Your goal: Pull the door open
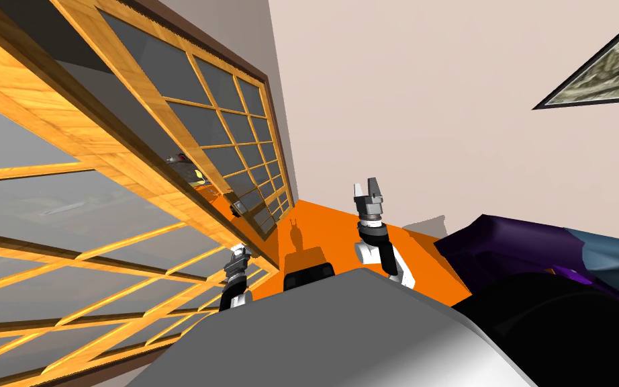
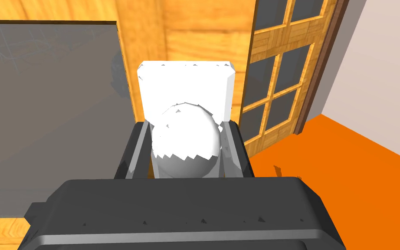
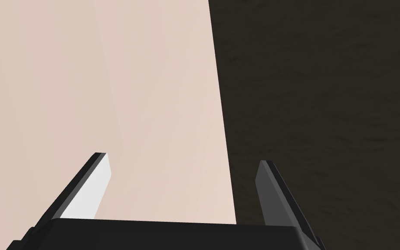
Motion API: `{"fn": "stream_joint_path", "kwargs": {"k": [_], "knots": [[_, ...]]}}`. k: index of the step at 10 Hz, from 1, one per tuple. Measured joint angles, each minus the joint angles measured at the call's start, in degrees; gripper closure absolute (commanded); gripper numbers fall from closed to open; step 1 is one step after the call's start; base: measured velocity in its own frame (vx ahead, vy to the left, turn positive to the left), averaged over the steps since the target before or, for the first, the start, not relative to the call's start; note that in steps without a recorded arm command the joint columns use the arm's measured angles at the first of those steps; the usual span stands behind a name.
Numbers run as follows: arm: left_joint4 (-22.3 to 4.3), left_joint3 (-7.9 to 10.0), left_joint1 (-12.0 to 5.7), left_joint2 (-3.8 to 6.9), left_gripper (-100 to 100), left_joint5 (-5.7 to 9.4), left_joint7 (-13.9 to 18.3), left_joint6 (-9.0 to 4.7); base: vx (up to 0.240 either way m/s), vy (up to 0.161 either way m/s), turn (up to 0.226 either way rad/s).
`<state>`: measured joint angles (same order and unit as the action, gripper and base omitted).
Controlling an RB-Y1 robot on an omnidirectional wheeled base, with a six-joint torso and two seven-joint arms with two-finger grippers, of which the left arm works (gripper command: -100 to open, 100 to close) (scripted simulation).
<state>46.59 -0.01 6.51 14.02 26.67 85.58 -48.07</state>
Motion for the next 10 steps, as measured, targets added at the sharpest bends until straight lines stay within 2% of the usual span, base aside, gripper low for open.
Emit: {"fn": "stream_joint_path", "kwargs": {"k": [2,4,5,8,10], "knots": [[0.0,-0.01,0.04,-0.02,100,0.00,0.0,0.03,-0.068,0.013,-0.054],[0.4,-0.81,0.28,1.03,100,-0.47,1.2,-0.39,-0.205,0.023,-0.129],[1.1,-1.48,0.98,1.61,100,-0.80,1.9,-0.38,-0.211,0.017,-0.127],[0.2,-3.85,1.73,3.07,100,-2.03,4.7,-1.71,-0.232,0.012,-0.107],[0.8,-5.18,2.75,4.11,100,-2.71,6.3,-1.99,-0.226,0.043,-0.105]]}}
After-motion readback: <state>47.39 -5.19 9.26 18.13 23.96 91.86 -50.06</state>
